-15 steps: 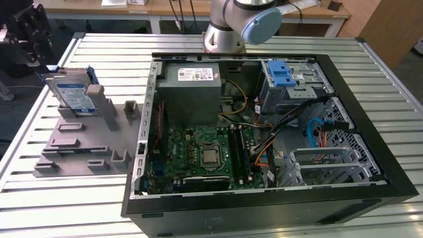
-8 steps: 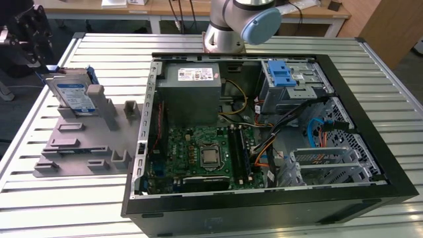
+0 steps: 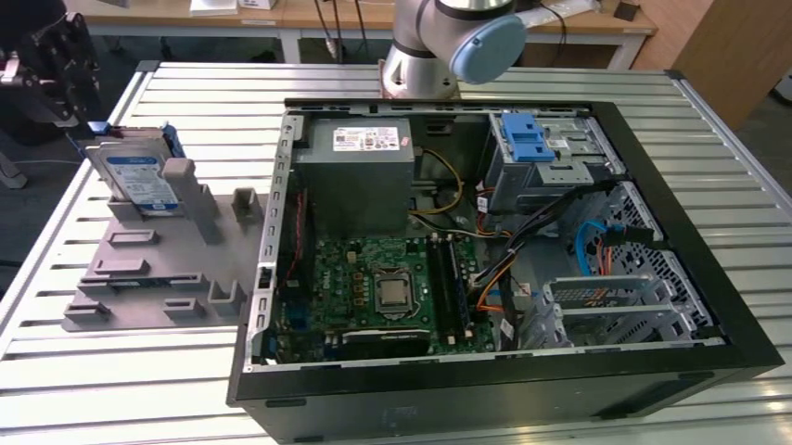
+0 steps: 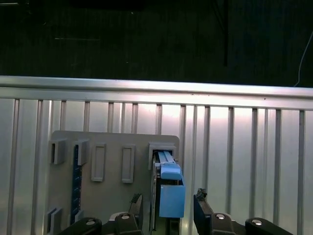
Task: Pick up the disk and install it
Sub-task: 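Pick up the disk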
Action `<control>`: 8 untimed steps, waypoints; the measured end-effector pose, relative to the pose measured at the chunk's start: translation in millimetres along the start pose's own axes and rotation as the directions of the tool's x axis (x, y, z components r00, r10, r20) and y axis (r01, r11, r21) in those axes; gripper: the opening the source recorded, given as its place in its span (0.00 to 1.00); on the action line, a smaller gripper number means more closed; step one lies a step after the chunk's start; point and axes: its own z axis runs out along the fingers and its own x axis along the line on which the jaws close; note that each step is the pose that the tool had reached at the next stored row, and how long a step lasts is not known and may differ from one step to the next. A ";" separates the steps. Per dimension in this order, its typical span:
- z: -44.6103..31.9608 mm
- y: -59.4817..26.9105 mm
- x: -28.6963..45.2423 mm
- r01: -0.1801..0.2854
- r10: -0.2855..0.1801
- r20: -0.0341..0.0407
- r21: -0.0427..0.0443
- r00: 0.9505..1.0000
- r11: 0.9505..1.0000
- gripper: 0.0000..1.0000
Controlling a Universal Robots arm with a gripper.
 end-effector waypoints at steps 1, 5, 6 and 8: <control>1.1 0.7 -0.3 -0.001 0.001 0.000 0.000 1.000 1.000 0.53; 5.2 3.2 -0.3 -0.007 0.007 0.000 0.005 1.000 1.000 0.53; 6.2 3.2 -0.3 -0.010 0.010 0.000 0.006 1.000 1.000 0.53; 8.2 3.3 -0.4 -0.017 0.017 0.000 0.007 1.000 1.000 0.53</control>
